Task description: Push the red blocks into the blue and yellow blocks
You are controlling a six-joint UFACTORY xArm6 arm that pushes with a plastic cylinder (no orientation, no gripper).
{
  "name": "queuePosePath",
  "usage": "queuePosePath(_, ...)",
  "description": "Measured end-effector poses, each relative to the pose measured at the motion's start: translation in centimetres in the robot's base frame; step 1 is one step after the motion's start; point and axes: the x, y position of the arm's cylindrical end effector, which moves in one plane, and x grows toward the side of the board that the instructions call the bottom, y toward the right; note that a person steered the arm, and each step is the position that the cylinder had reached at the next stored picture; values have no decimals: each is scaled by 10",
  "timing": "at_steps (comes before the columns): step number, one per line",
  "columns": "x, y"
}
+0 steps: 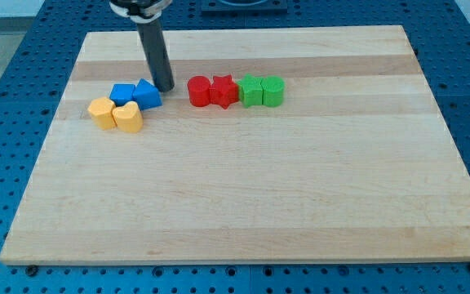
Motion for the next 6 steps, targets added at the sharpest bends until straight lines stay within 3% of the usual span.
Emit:
queuePosePath(2, -19, 83)
queuePosePath(6, 14, 69)
